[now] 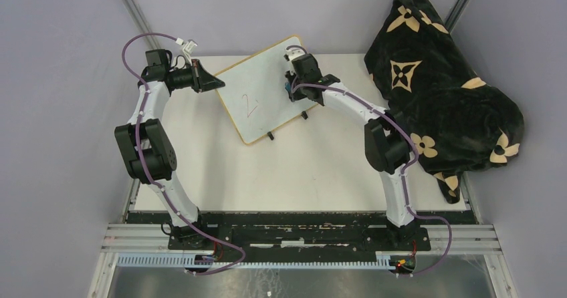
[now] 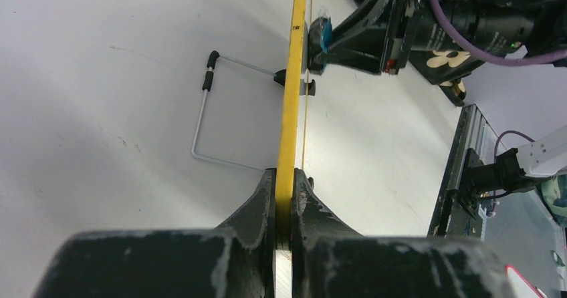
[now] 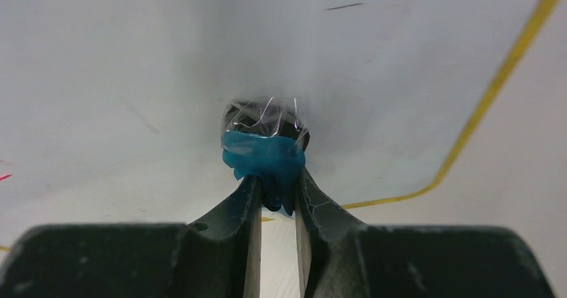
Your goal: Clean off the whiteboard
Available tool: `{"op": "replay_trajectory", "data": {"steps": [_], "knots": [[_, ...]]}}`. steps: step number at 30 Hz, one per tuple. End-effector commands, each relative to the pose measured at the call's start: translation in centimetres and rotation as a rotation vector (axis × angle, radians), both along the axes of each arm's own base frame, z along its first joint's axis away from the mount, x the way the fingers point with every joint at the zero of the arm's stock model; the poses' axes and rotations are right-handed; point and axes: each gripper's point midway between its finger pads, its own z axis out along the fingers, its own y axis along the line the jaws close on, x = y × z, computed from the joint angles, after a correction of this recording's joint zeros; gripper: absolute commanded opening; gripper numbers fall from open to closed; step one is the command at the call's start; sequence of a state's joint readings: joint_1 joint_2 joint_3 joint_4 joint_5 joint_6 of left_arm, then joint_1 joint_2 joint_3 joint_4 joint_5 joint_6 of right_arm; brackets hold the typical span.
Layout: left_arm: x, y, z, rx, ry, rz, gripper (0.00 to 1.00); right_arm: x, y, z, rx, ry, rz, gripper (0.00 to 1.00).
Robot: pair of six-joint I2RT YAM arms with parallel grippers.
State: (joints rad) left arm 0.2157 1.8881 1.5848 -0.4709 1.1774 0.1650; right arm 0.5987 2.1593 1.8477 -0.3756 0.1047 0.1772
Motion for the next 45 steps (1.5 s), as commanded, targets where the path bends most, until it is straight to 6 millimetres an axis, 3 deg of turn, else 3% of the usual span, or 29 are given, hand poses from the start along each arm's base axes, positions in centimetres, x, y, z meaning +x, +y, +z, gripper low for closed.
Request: {"op": "replay_trajectory", "data": {"steps": [1,13,24,27,31,45], "knots": [[0.5,1.0,-2.8,0.116,0.027,0.049,0.03,1.6,-0.1,3.7,0.044,-0.098,-0.035,0.01],[0.4,1.0,-2.6,0.112,0.028,0.049,0.03,-4.9,12.2,4.4,0.108,-0.078,0.265,0.01],[0.3,0.9,-2.3,0.108,0.028,0.049,0.03,-5.9,15.2,4.8,0.103,-0.114,0.315,0.01],[0.4,0.8,-2.1,0.106,0.025,0.048,0.03,-5.0,15.0,4.2,0.074,-0.131,0.277,0.01],[0.5,0.6,-1.9,0.106,0.022,0.047,0.03,-3.4,13.3,3.5,0.019,-0.158,0.204,0.01],[0.1,0.5,-2.0,0.113,0.022,0.045,0.03,3.2,3.0,4.8,0.011,-0.182,-0.024,0.01]]}}
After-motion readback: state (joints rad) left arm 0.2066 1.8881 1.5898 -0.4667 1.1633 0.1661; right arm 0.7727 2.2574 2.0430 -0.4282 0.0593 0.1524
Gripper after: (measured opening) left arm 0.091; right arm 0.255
